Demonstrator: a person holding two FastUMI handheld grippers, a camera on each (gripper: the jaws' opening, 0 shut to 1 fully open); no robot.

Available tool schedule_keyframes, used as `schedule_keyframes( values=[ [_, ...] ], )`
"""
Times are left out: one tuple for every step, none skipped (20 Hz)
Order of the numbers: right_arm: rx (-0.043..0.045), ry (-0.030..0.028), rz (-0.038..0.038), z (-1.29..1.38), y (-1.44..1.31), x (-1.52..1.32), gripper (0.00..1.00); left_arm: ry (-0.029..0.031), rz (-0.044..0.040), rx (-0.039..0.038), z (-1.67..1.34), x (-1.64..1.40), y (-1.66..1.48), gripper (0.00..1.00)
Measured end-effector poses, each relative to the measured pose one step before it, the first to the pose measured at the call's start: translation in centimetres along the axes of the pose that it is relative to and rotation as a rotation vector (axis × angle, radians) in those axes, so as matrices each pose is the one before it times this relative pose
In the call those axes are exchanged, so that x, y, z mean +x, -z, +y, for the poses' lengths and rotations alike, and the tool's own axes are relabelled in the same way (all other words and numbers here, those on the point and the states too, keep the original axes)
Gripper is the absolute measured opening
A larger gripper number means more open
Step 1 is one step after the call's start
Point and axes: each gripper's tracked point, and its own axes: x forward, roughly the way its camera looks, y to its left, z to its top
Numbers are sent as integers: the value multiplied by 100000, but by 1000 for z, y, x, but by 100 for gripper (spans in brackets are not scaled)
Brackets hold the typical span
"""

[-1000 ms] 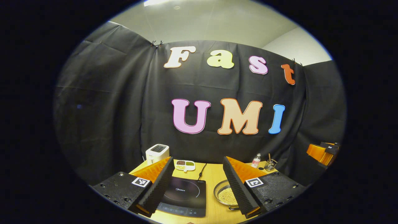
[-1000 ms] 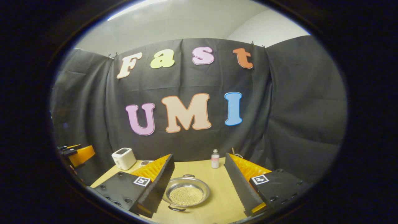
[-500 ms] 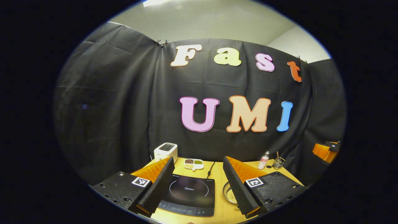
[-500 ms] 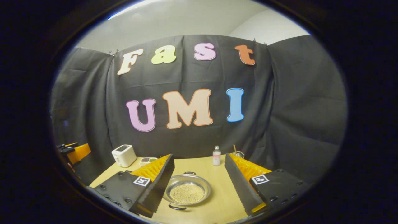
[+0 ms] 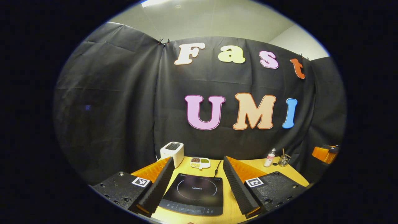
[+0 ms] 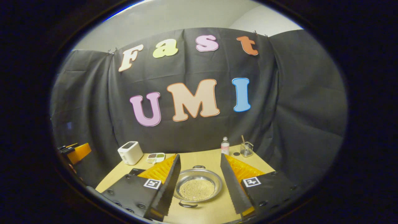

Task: First push the handle of the pot to place it horizontally, then grasp the pot with both hands and set it on the induction cooktop.

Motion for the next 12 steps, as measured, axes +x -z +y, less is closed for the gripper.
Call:
schedule_keyframes(
  values=[
    [-293, -178, 822, 277, 337, 184, 70, 17, 251, 360, 255, 53, 117, 92],
    [-800, 207, 482, -38, 547, 110, 66, 154, 107, 271, 140, 107, 58, 92],
    [152, 1547, 171, 40, 60, 39, 67, 239, 202, 262, 170, 101, 20, 92],
    [732, -503, 566, 403, 169, 269, 32, 215, 71, 343, 227, 30, 75, 92],
    [547, -1074, 1972, 704, 720, 376, 29, 5, 160, 360, 228, 78, 71, 92],
    [-176, -63, 1886, 373, 930, 30, 29, 125, 301, 98, 266, 159, 215, 92],
    [-687, 268, 1749, 212, 713, 191, 29, 412, 631, -312, 115, 130, 184, 92],
    [-743, 332, 1105, 308, 461, 122, 29, 876, 1177, -347, -8, 43, 436, 92],
    [-521, 10, 1221, 451, 470, 146, 29, 675, 840, -229, 31, 102, 304, 92],
    [-776, 1058, 1091, 271, 780, 335, 29, 538, 686, -73, 277, 159, 298, 92],
    [1055, 3817, -1050, -379, -283, 438, 29, 423, 624, 104, 213, 112, 192, 92],
    [3867, -449, -268, 184, 565, -131, 16, 336, 634, 211, 276, 119, 280, 92]
  ],
)
